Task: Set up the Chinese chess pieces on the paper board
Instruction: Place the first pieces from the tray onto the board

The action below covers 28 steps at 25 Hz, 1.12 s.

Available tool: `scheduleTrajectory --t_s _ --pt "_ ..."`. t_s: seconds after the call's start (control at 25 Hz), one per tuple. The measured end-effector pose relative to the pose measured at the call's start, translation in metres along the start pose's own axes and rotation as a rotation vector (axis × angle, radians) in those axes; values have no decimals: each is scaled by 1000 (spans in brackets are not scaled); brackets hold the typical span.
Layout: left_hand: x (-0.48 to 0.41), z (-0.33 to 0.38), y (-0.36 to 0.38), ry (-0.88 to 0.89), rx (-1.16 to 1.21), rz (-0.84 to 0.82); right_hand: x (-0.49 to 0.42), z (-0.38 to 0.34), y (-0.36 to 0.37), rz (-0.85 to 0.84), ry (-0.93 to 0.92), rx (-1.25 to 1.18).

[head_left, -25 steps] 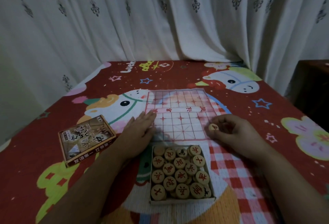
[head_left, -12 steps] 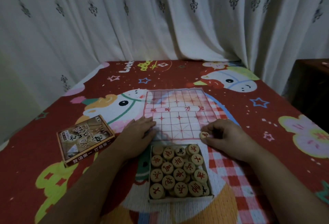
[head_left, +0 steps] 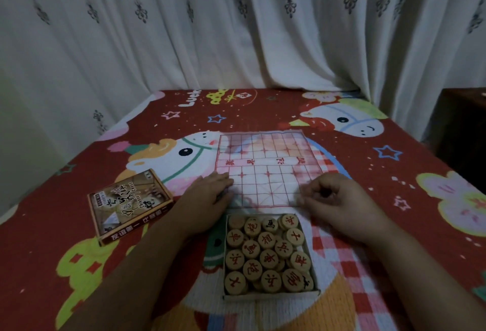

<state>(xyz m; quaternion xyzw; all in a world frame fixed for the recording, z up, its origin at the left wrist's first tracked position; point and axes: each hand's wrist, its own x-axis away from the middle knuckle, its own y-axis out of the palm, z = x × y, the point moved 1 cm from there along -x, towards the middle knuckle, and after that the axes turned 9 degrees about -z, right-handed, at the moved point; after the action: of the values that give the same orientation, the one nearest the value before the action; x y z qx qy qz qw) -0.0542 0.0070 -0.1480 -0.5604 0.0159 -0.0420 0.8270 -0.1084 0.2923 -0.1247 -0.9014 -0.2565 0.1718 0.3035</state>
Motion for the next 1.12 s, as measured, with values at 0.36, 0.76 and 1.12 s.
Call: scheduleTrajectory --t_s 0.36,0.76,1.12 --pt "1 0 -1 -7 1 -1 7 -30 13 -212 98 239" --pt "0 0 1 3 1 19 8 -43 17 -213 53 365" --pt "2 1 -2 36 29 91 7 -31 13 -57 8 59"
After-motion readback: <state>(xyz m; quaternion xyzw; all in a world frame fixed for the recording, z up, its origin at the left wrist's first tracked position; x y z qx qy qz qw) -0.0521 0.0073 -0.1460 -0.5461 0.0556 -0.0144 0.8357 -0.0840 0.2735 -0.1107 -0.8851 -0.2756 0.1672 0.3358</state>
